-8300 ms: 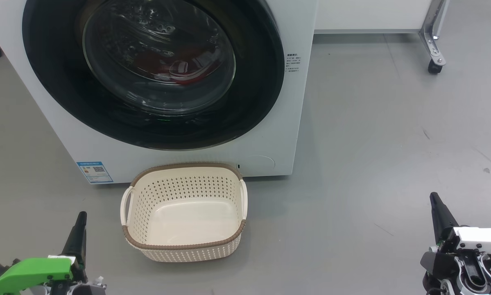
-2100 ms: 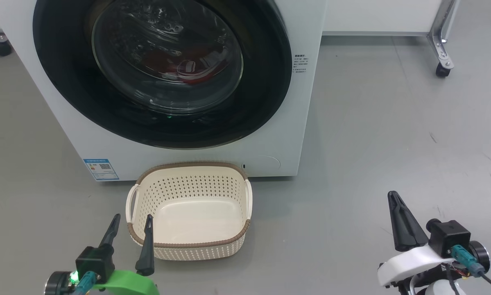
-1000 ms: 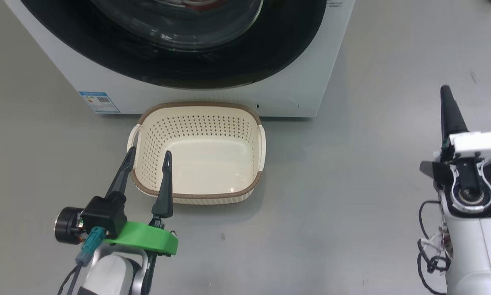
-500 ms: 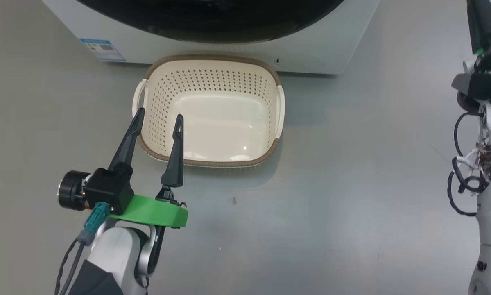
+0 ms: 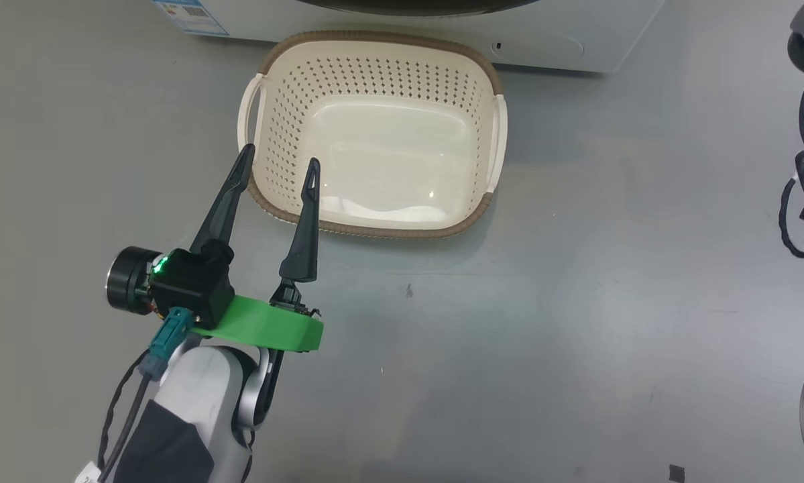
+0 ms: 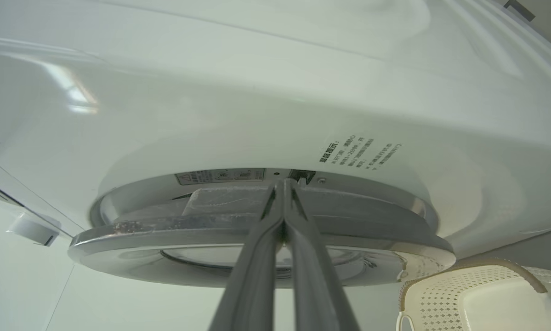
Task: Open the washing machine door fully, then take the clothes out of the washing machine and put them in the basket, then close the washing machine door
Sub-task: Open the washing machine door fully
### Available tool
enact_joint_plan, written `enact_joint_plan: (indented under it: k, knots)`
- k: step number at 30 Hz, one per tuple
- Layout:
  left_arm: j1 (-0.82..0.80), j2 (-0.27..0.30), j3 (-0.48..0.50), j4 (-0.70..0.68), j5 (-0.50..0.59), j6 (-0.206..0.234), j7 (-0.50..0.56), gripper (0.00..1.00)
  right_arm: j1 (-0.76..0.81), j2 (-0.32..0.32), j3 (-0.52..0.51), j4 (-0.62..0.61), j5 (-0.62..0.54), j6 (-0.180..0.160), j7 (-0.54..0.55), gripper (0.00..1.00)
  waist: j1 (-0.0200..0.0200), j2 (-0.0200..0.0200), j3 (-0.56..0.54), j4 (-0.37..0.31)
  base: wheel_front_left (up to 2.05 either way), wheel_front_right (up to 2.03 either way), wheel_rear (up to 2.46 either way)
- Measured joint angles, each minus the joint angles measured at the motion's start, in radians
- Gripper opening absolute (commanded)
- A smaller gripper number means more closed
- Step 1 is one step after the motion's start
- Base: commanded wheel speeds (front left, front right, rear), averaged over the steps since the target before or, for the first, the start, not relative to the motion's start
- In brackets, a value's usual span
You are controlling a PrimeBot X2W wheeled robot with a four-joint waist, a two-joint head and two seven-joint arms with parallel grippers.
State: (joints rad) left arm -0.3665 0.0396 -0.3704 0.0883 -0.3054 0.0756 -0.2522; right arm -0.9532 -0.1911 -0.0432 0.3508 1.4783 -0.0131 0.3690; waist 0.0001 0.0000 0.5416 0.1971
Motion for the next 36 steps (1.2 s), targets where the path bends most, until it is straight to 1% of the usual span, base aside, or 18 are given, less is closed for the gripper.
enact_joint_plan:
  k: [6, 7, 14, 23, 25, 30, 36]
  knots:
    - [-0.025, -0.003, -0.019, 0.001, -0.003, 0.000, 0.000, 1.00, -0.068, -0.010, 0.025, 0.039, 0.000, -0.003, 0.040, 0.00, 0.0000, 0.0000, 0.029, 0.030, 0.00, 0.00, 0.00]
    - [-0.027, -0.003, -0.020, 0.002, -0.003, 0.000, 0.000, 1.00, -0.078, -0.010, 0.025, 0.047, 0.000, -0.008, 0.044, 0.00, 0.0000, 0.0000, 0.032, 0.035, 0.00, 0.00, 0.00]
    - [-0.038, -0.006, -0.033, 0.003, -0.016, 0.000, 0.000, 1.00, -0.146, -0.022, 0.036, 0.096, 0.000, -0.008, 0.063, 0.00, 0.0000, 0.0000, 0.049, 0.060, 0.00, 0.00, 0.00]
    - [-0.049, -0.007, -0.048, 0.002, -0.041, 0.012, 0.000, 1.00, -0.197, -0.029, 0.044, 0.162, 0.009, -0.008, 0.097, 0.00, 0.0000, 0.0000, 0.056, 0.075, 0.00, 0.00, 0.00]
    - [-0.050, -0.007, -0.049, 0.001, -0.045, 0.013, 0.000, 1.00, -0.207, -0.027, 0.035, 0.176, 0.031, -0.008, 0.108, 0.00, 0.0000, 0.0000, 0.057, 0.079, 0.00, 0.00, 0.00]
    - [-0.055, -0.007, -0.051, 0.001, -0.045, 0.018, 0.000, 1.00, -0.219, -0.028, 0.027, 0.200, 0.059, -0.006, 0.134, 0.00, 0.0000, 0.0000, 0.058, 0.084, 0.00, 0.00, 0.00]
    - [-0.057, -0.007, -0.050, 0.002, -0.054, 0.024, 0.000, 1.00, -0.227, -0.037, 0.023, 0.225, 0.082, 0.012, 0.180, 0.00, 0.0000, 0.0000, 0.055, 0.084, 0.00, 0.00, 0.00]
